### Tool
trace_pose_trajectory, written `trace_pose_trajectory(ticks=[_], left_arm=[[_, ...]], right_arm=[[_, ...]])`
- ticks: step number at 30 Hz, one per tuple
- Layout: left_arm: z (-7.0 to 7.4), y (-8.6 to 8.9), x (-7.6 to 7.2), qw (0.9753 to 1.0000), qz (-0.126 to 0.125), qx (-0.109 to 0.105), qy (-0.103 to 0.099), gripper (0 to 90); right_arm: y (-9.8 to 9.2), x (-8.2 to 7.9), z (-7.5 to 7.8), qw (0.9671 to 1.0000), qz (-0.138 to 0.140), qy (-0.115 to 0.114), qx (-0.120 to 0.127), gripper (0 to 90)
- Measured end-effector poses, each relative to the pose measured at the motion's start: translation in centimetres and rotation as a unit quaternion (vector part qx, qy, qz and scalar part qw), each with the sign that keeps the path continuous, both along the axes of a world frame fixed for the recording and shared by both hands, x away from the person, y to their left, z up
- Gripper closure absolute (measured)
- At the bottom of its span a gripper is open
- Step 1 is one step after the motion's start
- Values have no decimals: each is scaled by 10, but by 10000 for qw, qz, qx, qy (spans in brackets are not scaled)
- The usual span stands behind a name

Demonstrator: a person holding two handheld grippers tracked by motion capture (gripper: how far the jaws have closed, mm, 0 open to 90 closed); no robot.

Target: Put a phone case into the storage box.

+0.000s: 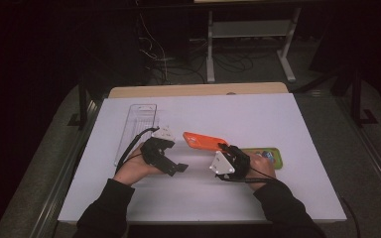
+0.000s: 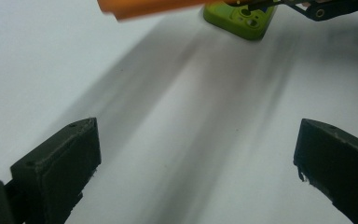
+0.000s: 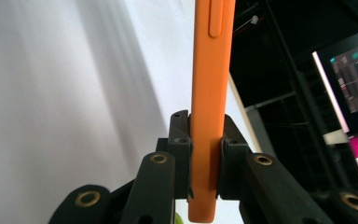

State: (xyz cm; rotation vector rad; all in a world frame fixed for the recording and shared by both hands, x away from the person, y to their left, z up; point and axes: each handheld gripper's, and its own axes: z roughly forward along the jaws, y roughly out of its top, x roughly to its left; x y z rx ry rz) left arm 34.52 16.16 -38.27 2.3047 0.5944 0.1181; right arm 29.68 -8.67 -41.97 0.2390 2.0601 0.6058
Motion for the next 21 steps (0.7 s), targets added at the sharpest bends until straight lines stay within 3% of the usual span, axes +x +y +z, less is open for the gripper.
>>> trace_pose_trajectory(ticks=[1, 2, 4, 5, 10, 12, 15, 17, 19, 21], left_arm=[[1, 1, 1, 10000, -51, 67, -18, 0], [0, -1, 0, 10000, 34, -50, 14, 0], [0, -1, -1, 9999, 83, -83, 59, 0], [0, -1, -1, 9999, 67, -85, 70, 0], [0, 0, 0, 10000, -41, -1, 11, 0], [0, -1, 0, 9999, 40, -99, 29, 0], [0, -1, -1, 9998, 97, -143, 71, 0], [0, 0, -1, 9998, 97, -162, 86, 0], [0, -1, -1, 9999, 79, -139, 58, 0], [0, -1, -1, 9998, 96, -130, 98, 0]], right_arm=[[0, 0, 1, 9999, -26, 75, 70, 774], [-1, 0, 2, 9999, -62, 107, 118, 774], [-1, 1, 4, 9994, -121, 220, 249, 774], [0, 0, 3, 9982, -203, 287, 477, 774], [-5, 5, 7, 9938, -266, 696, 830, 774], [-6, 7, 9, 9925, -262, 769, 913, 774], [-9, 9, 11, 9868, -332, 1020, 1213, 774], [-10, 10, 12, 9795, -426, 1220, 1546, 774], [-12, 11, 14, 9764, -411, 1315, 1664, 774], [-13, 13, 15, 9713, -448, 1439, 1840, 774]])
